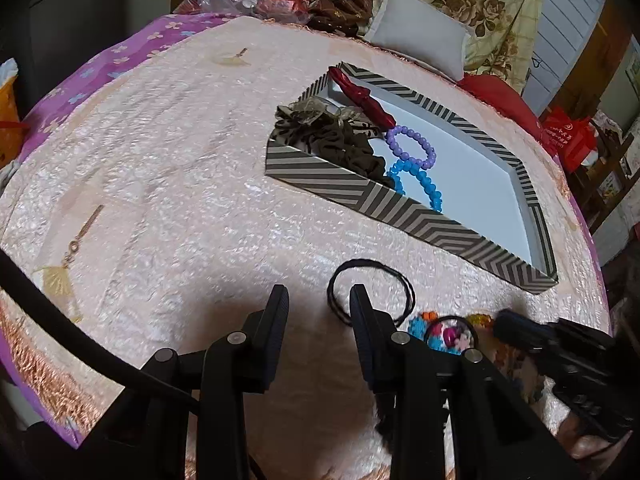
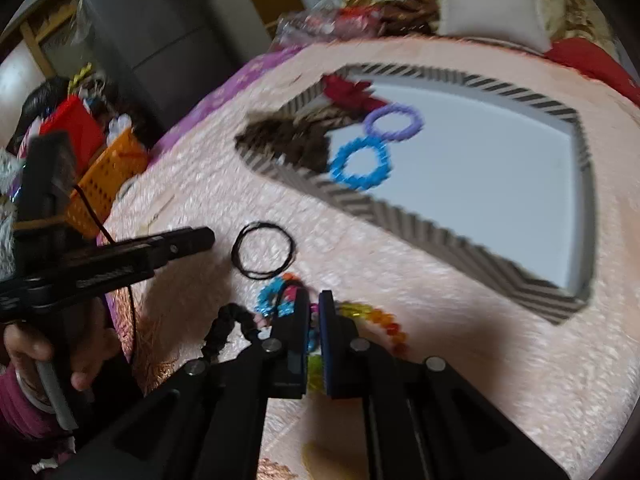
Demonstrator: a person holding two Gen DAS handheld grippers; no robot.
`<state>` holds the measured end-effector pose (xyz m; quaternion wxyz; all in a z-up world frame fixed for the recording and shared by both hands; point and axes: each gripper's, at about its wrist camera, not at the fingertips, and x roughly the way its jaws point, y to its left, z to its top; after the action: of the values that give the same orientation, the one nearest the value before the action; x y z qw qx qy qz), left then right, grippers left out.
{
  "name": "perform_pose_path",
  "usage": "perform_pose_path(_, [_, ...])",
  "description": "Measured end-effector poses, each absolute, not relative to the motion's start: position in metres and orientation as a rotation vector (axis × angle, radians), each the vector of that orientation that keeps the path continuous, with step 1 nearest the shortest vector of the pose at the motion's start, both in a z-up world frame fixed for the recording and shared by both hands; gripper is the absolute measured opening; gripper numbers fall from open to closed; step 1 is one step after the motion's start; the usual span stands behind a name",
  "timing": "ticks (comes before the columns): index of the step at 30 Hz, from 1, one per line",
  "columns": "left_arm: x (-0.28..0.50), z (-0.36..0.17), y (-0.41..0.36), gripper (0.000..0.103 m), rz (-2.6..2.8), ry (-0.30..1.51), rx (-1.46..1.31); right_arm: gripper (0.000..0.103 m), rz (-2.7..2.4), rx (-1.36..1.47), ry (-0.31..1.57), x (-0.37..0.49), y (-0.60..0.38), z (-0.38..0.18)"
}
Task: Organize jewelry
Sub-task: 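Lower the left tool onto the thin black hair tie while the right lowers onto the black ring, then close the left tool on the black hair tie while the right grasps the black ring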
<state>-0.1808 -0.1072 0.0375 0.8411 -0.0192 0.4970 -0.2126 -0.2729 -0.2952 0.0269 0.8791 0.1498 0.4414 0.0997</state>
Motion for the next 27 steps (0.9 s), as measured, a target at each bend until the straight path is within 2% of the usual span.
perform_pose_path(7, [-0.176,0.03,-0.114,0.028,-0.437,1.059,-0.024,0.006,0.228,0.305,0.91,-0.276,-0.295,0.032])
perform_pose_path(9, [-0.176,0.029,-0.112,0.028,-0.434,1.063,-0.024,0.022,0.22,0.269,0.944,-0.266,-0.285,0.027])
perform_pose_path(10, [-0.176,0.029,-0.112,0.028,-0.432,1.063,-0.019,0.026,0.218,0.261,0.948,-0.265,-0.282,0.025])
perform_pose_path(12, [-0.175,0.028,-0.112,0.028,-0.43,1.065,-0.011,0.027,0.232,0.237,0.966,-0.255,-0.274,0.018])
perform_pose_path(14, [-0.173,0.027,-0.112,0.028,-0.431,1.068,-0.006,0.027,0.24,0.229,0.997,-0.25,-0.27,0.009])
perform_pose_path(17, [-0.172,0.024,-0.115,0.028,-0.434,1.074,-0.001,0.005,0.245,0.216,1.0,-0.249,-0.269,0.006])
perform_pose_path(27, [-0.171,0.018,-0.14,0.028,-0.472,1.063,0.077,0.004,0.204,0.406,0.83,-0.287,-0.32,0.047])
